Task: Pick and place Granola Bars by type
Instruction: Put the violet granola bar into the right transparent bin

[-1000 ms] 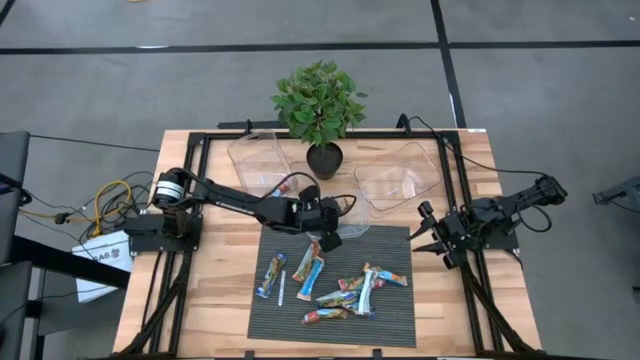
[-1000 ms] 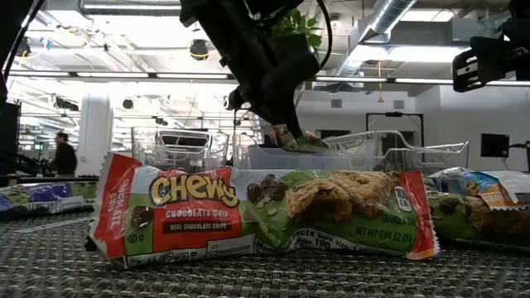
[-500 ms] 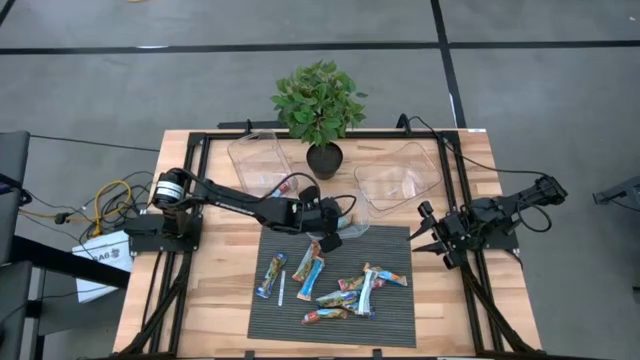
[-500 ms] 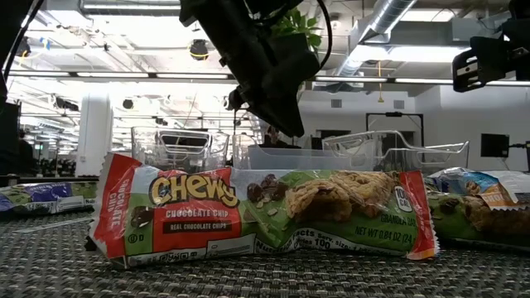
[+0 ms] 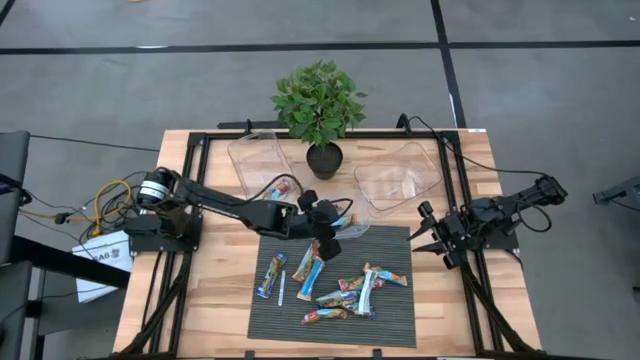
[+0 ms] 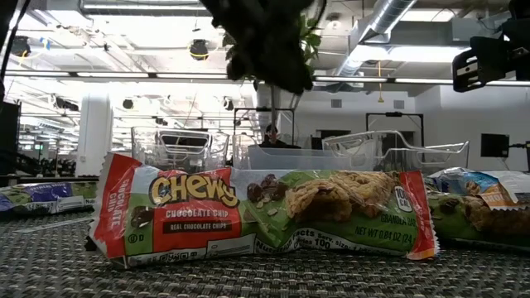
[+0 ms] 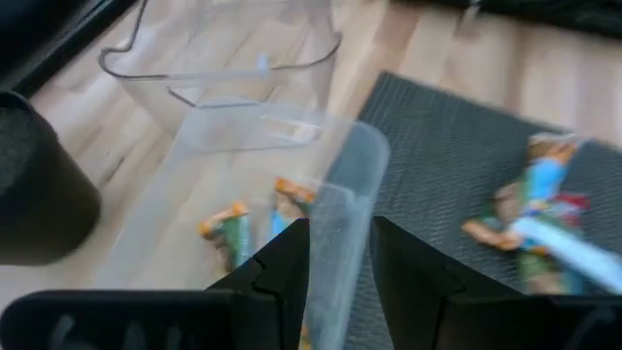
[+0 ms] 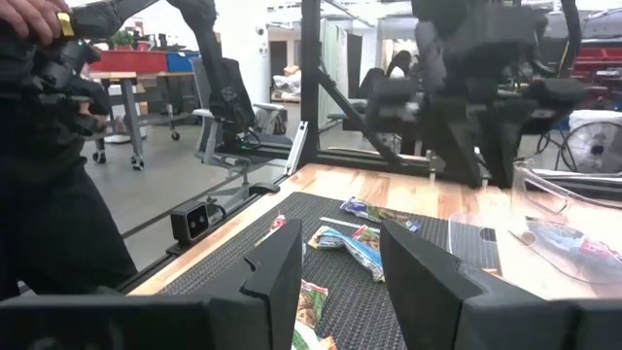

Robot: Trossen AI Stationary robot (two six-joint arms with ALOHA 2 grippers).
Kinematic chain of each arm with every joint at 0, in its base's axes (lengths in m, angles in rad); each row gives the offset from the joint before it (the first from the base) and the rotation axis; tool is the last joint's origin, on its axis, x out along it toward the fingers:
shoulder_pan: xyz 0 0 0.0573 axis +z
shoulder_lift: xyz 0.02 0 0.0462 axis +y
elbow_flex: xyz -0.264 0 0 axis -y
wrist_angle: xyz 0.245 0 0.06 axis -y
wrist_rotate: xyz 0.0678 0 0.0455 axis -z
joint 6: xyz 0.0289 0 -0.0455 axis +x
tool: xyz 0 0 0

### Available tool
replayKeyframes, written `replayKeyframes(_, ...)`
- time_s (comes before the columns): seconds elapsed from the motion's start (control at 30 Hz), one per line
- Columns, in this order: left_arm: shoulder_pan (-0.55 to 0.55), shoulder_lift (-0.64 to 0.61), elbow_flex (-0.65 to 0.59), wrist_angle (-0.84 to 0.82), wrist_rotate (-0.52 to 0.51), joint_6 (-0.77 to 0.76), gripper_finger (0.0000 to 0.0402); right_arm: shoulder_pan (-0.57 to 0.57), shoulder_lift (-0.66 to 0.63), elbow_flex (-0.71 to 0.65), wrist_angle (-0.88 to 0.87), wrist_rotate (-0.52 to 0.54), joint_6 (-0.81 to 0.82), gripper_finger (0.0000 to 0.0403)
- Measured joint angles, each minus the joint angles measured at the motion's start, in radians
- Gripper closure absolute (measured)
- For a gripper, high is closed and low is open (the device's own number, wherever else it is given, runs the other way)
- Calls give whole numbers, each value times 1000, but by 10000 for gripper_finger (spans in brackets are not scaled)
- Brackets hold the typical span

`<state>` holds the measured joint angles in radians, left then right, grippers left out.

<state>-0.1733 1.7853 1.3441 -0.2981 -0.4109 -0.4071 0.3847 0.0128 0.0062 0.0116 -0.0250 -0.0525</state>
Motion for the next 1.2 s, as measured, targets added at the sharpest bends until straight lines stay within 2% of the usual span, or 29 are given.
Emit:
replayKeyframes(0.3, -65, -55, 0, -66, 147, -229, 297, 0, 0, 0, 0, 0, 0, 270)
replayKeyframes(0.53, -105, -55, 0, -202, 390, -551, 297, 0, 0, 0, 0, 0, 0, 270)
replayKeyframes(0.7, -132, -55, 0, -350, 505, -665, 297, 0, 0, 0, 0, 0, 0, 268)
replayKeyframes(1.03, -204, -55, 0, -636, 537, -837, 297, 0, 0, 0, 0, 0, 0, 268)
replayKeyframes(1.2, -235, -55, -2, -708, 522, -890, 297, 0, 0, 0, 0, 0, 0, 270)
